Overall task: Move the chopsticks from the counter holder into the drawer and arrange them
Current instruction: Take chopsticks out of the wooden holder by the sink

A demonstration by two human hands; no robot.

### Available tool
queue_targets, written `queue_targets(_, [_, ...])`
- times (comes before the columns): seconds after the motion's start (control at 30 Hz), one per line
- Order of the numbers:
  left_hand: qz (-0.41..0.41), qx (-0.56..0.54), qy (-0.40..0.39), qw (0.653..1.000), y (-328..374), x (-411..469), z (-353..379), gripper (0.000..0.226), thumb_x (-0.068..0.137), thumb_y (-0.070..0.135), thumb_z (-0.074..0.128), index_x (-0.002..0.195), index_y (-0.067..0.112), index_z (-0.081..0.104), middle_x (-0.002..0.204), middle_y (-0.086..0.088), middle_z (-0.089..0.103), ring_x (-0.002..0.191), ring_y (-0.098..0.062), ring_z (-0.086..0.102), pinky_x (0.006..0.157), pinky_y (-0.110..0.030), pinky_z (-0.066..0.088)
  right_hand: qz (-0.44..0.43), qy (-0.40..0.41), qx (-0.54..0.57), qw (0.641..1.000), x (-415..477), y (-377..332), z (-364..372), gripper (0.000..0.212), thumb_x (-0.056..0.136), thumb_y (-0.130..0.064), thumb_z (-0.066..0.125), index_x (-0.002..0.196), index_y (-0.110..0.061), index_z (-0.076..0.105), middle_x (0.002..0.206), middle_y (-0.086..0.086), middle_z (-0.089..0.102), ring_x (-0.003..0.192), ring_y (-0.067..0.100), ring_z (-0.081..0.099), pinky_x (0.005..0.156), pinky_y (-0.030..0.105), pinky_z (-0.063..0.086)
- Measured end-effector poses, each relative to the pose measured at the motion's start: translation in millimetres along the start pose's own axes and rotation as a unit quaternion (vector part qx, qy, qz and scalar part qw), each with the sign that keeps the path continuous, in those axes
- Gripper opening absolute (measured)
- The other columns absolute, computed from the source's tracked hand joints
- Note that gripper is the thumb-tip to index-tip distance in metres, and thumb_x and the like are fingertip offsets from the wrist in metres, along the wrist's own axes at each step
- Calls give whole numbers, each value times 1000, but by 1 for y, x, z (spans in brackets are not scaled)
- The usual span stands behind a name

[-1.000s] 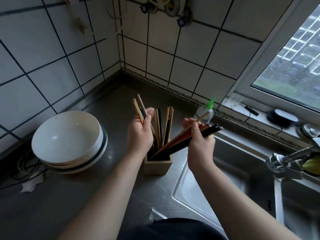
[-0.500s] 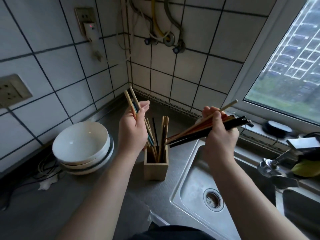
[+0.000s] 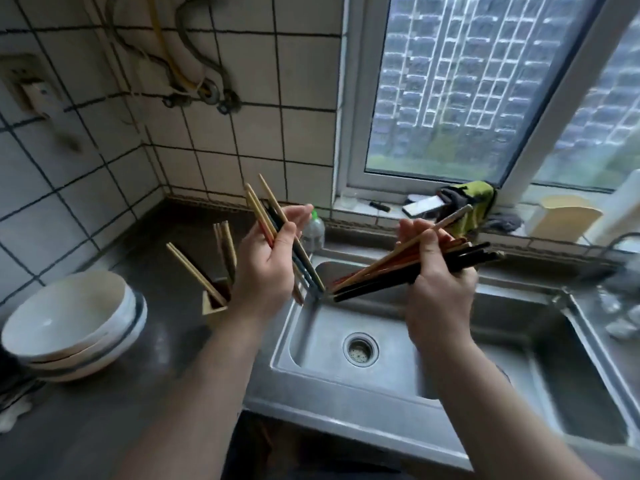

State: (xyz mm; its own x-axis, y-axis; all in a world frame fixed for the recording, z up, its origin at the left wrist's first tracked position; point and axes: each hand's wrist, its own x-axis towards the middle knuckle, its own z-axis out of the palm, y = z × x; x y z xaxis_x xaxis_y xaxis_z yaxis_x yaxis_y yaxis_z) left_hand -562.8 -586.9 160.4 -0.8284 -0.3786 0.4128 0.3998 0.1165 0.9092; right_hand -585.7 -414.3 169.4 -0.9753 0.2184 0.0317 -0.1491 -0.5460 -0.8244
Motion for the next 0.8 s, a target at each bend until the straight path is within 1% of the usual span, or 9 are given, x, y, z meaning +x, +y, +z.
queue_targets(0.07, [-27, -19, -43, 999, -2, -21, 29, 26, 103, 0, 42, 117, 0, 64, 118, -9, 70, 114, -16, 66, 104, -35, 49, -7, 28, -10, 1000, -12, -16, -36, 16, 96, -12, 52, 99, -6, 67, 105, 14, 74, 105, 26, 69, 95, 40, 53])
queue_targets(0.2, [-70, -43, -141, 987, -1, -86, 100, 26, 102, 0, 44, 113, 5, 66, 115, -8, 72, 113, -17, 66, 105, -38, 48, -33, 109, -68, 991, -49, -57, -129, 18, 96, -14, 53, 95, -11, 70, 98, 5, 76, 99, 17, 71, 92, 36, 51])
queue_targets(0.27, [-84, -54, -178, 979, 0, -122, 133, 24, 101, 4, 46, 111, 9, 67, 114, -7, 72, 113, -18, 67, 105, -40, 48, -42, 136, -110, 984, -70, -74, -176, 18, 97, -18, 53, 95, -15, 70, 100, 0, 76, 100, 13, 71, 92, 35, 50])
queue_targets(0.33, [-95, -59, -222, 969, 3, -160, 162, 24, 100, 7, 47, 108, 16, 68, 114, -7, 72, 113, -19, 66, 105, -40, 48, -51, 169, -113, 978, -92, -89, -222, 19, 97, -16, 52, 93, -15, 70, 101, 2, 76, 101, 14, 70, 93, 33, 51])
queue_targets(0.4, [-109, -65, -265, 956, 6, -197, 190, 27, 101, 0, 45, 107, 15, 66, 113, -9, 71, 112, -19, 67, 104, -37, 49, -71, 209, -104, 970, -112, -103, -265, 22, 97, -14, 52, 85, -15, 71, 98, 4, 76, 101, 18, 71, 92, 34, 53])
queue_targets(0.57, [-121, -48, -379, 916, 17, -280, 260, 27, 101, -2, 46, 107, 15, 66, 111, -7, 72, 108, -15, 68, 100, -34, 52, -126, 301, -114, 938, -165, -140, -357, 26, 96, -9, 52, 81, -15, 72, 88, 2, 77, 97, 21, 72, 98, 43, 52])
queue_targets(0.63, [-125, -48, -422, 897, 25, -309, 288, 27, 100, -1, 47, 105, 17, 66, 108, -1, 72, 105, -10, 69, 97, -32, 52, -144, 337, -128, 922, -189, -158, -389, 25, 96, -11, 52, 83, -16, 72, 92, 5, 76, 97, 22, 72, 98, 45, 52])
queue_targets(0.7, [-143, -66, -454, 877, 35, -340, 315, 27, 100, 2, 49, 101, 21, 68, 105, 2, 74, 104, -9, 69, 98, -35, 51, -150, 369, -139, 907, -211, -174, -418, 23, 96, -14, 52, 86, -17, 72, 98, 7, 76, 100, 20, 71, 98, 44, 51])
queue_targets(0.8, [-180, -71, -495, 847, 48, -385, 353, 20, 98, 14, 55, 100, 22, 73, 105, 2, 76, 108, -13, 68, 102, -42, 49, -166, 418, -139, 882, -241, -198, -456, 23, 97, -14, 50, 86, -18, 70, 96, 2, 76, 100, 17, 71, 96, 38, 52])
